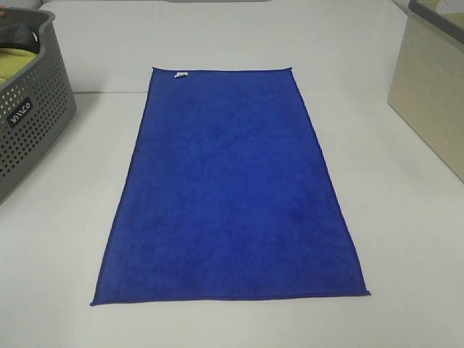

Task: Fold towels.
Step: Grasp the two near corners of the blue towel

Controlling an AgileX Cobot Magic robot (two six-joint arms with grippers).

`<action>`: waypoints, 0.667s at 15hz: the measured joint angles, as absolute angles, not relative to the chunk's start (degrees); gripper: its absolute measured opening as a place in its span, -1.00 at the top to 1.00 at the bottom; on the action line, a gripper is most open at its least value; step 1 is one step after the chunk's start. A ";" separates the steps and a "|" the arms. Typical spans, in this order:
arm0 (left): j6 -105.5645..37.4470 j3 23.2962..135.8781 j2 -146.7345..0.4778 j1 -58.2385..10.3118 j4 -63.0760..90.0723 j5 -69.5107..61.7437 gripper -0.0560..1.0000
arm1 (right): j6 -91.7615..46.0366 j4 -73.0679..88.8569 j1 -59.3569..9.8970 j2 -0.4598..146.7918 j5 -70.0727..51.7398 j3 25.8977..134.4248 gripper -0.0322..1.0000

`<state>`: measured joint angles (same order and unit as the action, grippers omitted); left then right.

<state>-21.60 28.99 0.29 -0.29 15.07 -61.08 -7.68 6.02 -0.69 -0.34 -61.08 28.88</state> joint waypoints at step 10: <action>-21.60 28.99 0.29 -0.29 15.07 -61.08 -0.34 | -7.68 6.02 -0.69 -0.34 -61.08 28.88 -0.71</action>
<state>-21.60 28.99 0.29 -0.29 15.07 -61.08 -7.68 6.02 -0.69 -0.34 -61.08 28.88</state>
